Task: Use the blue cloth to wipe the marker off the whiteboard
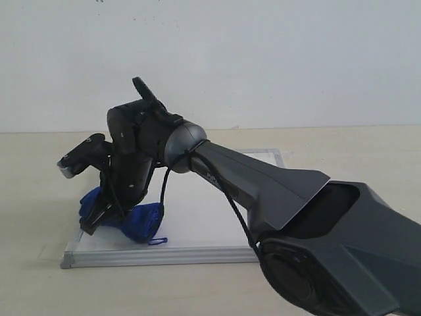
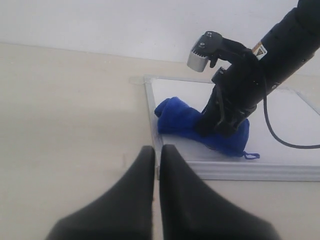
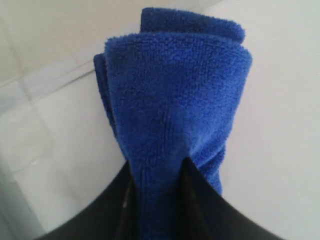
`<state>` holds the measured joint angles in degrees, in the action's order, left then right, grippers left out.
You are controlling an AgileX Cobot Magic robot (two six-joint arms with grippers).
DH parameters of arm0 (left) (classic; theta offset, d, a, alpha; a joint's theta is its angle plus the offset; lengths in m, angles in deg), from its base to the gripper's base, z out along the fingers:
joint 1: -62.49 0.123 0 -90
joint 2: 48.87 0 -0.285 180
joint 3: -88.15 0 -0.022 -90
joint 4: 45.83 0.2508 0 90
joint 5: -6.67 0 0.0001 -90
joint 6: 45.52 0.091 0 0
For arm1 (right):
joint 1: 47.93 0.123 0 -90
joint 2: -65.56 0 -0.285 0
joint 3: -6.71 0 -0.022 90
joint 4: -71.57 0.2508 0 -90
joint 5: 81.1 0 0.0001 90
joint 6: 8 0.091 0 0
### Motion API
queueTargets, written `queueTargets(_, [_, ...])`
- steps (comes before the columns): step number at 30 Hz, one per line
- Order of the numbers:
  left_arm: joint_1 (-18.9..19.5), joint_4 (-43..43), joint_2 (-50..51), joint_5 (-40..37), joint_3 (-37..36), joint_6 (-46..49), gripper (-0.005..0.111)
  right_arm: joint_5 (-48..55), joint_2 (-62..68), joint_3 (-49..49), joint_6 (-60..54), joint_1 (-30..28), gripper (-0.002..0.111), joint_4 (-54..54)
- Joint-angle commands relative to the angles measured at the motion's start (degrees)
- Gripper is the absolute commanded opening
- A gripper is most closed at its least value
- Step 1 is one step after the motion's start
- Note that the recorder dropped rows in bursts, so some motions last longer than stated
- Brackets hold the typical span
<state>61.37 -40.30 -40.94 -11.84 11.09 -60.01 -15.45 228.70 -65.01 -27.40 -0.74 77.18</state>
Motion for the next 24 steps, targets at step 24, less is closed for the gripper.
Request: queueTargets(24, [-0.12,0.02,-0.15,0.51,-0.15,-0.57,0.004,4.31,1.72,1.02,-1.44,0.03,0.0,13.7])
